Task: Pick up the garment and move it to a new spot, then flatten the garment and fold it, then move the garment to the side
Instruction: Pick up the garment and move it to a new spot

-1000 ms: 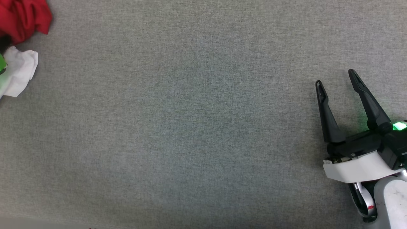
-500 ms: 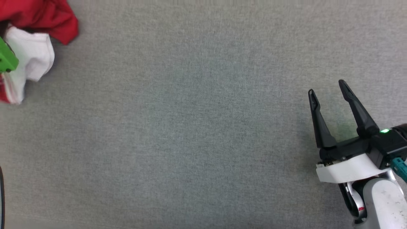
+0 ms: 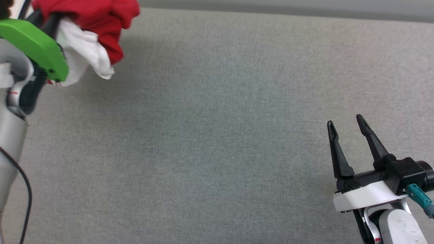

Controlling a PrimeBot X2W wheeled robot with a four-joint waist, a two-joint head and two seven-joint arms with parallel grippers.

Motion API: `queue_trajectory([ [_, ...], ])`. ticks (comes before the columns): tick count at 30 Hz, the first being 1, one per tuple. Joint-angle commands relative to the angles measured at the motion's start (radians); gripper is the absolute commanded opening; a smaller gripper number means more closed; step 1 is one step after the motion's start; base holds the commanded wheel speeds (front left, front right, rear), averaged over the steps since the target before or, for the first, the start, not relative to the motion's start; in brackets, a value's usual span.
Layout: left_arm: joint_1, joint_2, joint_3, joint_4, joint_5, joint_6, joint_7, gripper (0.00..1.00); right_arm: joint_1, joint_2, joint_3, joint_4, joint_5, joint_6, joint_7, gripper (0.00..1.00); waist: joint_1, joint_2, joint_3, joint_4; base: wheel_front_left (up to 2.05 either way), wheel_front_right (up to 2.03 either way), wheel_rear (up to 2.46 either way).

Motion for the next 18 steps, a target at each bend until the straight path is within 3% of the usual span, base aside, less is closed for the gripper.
queue_trajectory([
  [1,0.018,-0.018,-0.013,-0.03,0.012,-0.002,0.007,0.0,0.011,0.009,-0.011,0.006,0.006,-0.001,-0.009,1.0,0.0001,0.0,-0.101,-0.029,0.0,0.0,0.0],
  [11,0.046,-0.149,-0.106,-0.22,0.007,0.031,0.082,0.0,0.031,0.036,-0.067,0.016,0.011,-0.001,-0.017,1.0,0.0001,0.0,-0.154,-0.126,0.0,0.0,0.0],
  [18,0.079,-0.321,-0.155,-0.212,-0.027,0.076,0.058,0.0,0.038,0.052,-0.096,0.004,0.012,-0.001,-0.018,1.0,0.0001,0.0,-0.141,-0.211,0.0,0.0,0.0],
])
